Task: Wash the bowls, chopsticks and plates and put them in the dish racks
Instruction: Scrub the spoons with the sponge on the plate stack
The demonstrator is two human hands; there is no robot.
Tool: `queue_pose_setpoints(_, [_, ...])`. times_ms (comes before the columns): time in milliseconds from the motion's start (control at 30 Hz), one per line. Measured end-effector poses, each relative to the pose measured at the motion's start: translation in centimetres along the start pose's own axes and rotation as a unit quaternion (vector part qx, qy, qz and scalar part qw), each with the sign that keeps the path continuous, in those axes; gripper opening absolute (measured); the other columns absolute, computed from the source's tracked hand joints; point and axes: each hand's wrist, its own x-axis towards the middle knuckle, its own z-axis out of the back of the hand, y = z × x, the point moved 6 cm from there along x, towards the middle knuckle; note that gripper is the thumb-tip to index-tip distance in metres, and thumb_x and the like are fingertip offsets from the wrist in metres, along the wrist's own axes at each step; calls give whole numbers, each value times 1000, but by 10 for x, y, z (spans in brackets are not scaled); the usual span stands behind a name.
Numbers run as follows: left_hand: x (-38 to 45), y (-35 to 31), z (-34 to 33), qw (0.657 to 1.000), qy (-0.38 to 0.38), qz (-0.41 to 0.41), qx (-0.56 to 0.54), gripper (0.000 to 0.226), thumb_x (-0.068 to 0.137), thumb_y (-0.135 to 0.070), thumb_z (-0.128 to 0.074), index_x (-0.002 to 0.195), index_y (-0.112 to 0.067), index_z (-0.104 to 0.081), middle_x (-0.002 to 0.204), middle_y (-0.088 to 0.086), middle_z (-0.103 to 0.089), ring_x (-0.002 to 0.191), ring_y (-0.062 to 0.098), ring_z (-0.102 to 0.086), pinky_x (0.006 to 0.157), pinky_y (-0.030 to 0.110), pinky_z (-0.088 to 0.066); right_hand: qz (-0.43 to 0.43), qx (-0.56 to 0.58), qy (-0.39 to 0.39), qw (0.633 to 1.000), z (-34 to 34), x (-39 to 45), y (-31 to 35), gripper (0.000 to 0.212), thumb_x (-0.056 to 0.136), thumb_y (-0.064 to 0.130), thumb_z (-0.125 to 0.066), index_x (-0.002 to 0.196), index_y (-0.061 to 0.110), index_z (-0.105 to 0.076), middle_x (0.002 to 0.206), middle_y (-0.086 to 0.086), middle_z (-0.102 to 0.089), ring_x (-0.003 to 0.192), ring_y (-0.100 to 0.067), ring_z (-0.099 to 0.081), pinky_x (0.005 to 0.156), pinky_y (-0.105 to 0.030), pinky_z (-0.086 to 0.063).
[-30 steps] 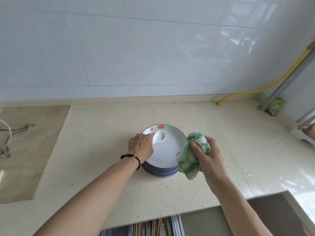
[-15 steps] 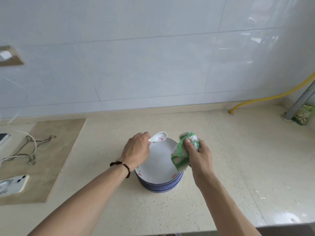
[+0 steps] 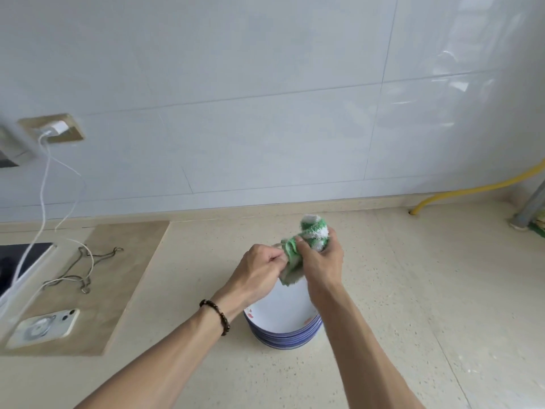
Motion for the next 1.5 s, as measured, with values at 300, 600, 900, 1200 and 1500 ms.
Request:
queue_pose_setpoints(300, [-3, -19, 14, 996, -87, -13, 23, 45, 95, -7, -49, 55, -15, -30, 49, -5, -30, 46, 12, -27, 47, 28, -21, -109, 180, -10, 978, -21, -6, -3, 15, 96, 2, -62, 110, -3, -62, 93, -23, -70, 80, -30, -72, 73, -39, -60])
queue_pose_setpoints(600, [-5, -1, 46, 992, 110, -20, 57, 36, 99, -15, -51, 68, 3, -49, 65, 6, -37, 51, 15, -28, 55, 27, -23, -45, 15, 115, 992, -7, -12, 16, 18, 89, -14, -60, 96, 2, -66, 78, -12, -68, 79, -27, -66, 73, -38, -57])
queue_pose_setpoints(900, [-19, 4, 63, 973, 184, -10, 136, 32, 105, -32, -47, 86, -16, -68, 64, -7, -47, 62, 12, -45, 59, 26, -34, 71, -253, 245, 933, -8, -16, 41, 27, 85, -3, -72, 105, 15, -70, 93, -6, -74, 86, -18, -71, 81, -37, -60])
queue_pose_setpoints(1200, [-16, -19, 62, 943, 264, -41, 200, 30, 105, -28, -49, 85, -13, -66, 59, -16, -49, 56, -3, -50, 54, 15, -33, 31, -424, 414, 805, -27, -29, 39, 22, 83, 7, -79, 102, 14, -72, 98, -8, -77, 92, -22, -74, 84, -37, -61])
queue_pose_setpoints(1500, [-20, -6, 37, 996, 31, 33, -82, 39, 103, -23, -51, 68, -11, -62, 45, -11, -36, 41, 7, -30, 44, 22, -25, -80, 94, -2, 992, -3, -13, 15, 21, 81, 4, -74, 100, -1, -67, 93, -20, -73, 82, -32, -72, 81, -47, -60])
